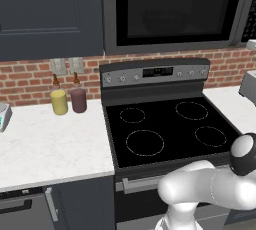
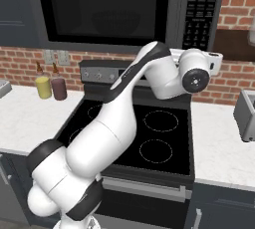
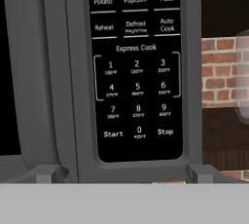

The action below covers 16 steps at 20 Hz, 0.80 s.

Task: Open the microwave, place the bowl with waffle inside the microwave, then close the microwave door and turn it on.

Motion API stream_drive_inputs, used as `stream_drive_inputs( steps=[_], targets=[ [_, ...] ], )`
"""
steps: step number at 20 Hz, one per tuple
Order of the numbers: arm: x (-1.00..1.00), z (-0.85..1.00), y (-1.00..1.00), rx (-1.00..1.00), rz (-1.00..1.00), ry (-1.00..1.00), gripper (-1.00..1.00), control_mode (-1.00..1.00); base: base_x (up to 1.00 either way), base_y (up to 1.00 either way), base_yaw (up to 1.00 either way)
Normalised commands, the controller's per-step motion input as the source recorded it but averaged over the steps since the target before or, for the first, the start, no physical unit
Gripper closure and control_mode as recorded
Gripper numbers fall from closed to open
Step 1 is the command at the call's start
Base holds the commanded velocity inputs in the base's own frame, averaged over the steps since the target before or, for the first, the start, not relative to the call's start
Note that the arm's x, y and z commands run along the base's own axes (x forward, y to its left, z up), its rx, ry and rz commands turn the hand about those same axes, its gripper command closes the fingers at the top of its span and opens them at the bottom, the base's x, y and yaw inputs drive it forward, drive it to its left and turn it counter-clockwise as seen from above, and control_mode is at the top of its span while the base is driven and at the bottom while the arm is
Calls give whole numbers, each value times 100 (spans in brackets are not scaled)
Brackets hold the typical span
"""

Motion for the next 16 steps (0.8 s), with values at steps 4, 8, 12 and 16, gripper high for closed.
stream_drive_inputs(
  steps=[4,8,12,16],
  targets=[
    [10,0,-11,0,0,0,-100,-100,0,0,0],
    [2,0,-2,0,0,0,-100,-100,0,0,0],
    [0,0,0,0,0,0,100,-100,0,0,0],
    [0,0,0,0,0,0,100,-100,0,0,0]
  ],
)
